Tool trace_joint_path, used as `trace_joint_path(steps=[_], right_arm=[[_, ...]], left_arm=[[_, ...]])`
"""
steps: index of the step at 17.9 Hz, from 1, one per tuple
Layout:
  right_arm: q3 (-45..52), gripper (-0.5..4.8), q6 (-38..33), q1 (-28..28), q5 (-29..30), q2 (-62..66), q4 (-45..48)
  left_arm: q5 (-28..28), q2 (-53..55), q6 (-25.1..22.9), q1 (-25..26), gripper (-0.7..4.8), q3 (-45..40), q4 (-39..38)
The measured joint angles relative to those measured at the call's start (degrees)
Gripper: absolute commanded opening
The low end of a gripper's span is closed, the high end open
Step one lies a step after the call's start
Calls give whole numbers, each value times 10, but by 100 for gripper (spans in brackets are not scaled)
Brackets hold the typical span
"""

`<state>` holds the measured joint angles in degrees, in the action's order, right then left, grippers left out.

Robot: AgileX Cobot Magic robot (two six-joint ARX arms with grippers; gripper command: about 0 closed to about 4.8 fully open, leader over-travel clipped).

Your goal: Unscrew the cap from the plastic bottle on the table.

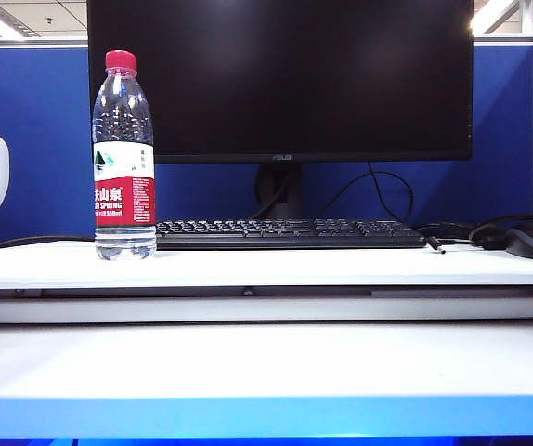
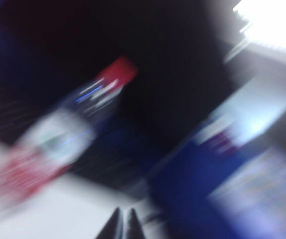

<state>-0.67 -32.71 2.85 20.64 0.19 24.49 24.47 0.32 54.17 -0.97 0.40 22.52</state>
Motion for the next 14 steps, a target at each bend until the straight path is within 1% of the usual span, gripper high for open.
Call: trace_joint_path(steps=[1, 2, 3, 4, 5, 6, 7, 8, 9, 10, 12, 13, 14], right_arm=[[-11, -1, -43, 0, -2, 0, 28], [-27, -1, -68, 0, -7, 0, 48], [-44, -1, -85, 0, -14, 0, 60], [-86, -1, -104, 0, -33, 0, 66], [-118, -1, -107, 0, -37, 0, 66], [-145, -1, -105, 0, -40, 1, 70], [-169, -1, -97, 0, -42, 4, 76], [-195, -1, -85, 0, -42, 18, 76], [-238, -1, -75, 0, -40, 51, 56], [-257, -1, -73, 0, -32, 71, 37], [-293, -1, -73, 0, -10, 113, 11], [-313, -1, -73, 0, -3, 137, 9], [-332, -1, -73, 0, 3, 159, 9]], left_arm=[[-6, 0, 52, 0, 26, 1, 70], [-29, 0, 94, 0, 25, 12, 99], [-59, 0, 127, 0, 16, 31, 102], [-99, 0, 156, 0, 16, 70, 102], [-101, 1, 141, 0, 16, 112, 79], [-95, 5, 106, 0, 16, 162, 48], [-76, 22, 40, 0, 16, 230, 7], [-58, 38, -18, 0, 17, 276, -19], [-13, 102, -151, 0, 17, 378, -111], [10, 144, -223, 0, 17, 428, -163], [40, 209, -318, 0, 17, 484, -234], [50, 241, -357, 0, 17, 503, -260], [53, 274, -388, 0, 17, 516, -267]])
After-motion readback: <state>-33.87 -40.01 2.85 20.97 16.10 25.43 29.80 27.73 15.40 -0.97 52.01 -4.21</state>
